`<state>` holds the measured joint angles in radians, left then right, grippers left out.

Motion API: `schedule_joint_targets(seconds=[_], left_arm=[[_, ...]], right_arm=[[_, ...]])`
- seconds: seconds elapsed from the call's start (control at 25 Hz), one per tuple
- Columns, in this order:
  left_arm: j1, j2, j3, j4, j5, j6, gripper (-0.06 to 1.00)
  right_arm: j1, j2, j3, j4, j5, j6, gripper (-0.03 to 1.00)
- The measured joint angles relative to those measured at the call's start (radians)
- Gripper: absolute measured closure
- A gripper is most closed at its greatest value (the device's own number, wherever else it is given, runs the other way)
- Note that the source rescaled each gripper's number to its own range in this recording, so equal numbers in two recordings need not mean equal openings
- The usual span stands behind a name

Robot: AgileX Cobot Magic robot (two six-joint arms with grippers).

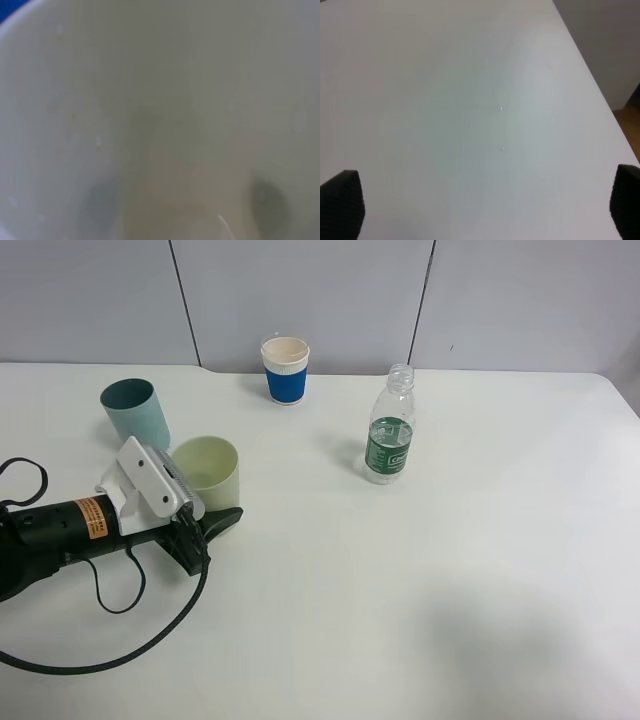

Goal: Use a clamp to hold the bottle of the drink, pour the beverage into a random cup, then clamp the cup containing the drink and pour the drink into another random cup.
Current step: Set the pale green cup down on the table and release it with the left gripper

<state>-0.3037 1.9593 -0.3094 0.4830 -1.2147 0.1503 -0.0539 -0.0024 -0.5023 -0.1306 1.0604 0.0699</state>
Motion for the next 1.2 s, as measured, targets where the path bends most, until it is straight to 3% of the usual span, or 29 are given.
schedule_joint_targets(seconds=[0.48, 1.2], left_arm=[[0.000, 0.100, -0.081, 0.050, 0.003, -0.052, 0.92], [0.000, 0.102, -0.081, 0.088, -0.005, -0.087, 0.91]], right_arm=[[0.000, 0.000, 0.000, 0.000, 0.000, 0.000, -0.03], [0.000, 0.000, 0.000, 0.000, 0.000, 0.000, -0.03]])
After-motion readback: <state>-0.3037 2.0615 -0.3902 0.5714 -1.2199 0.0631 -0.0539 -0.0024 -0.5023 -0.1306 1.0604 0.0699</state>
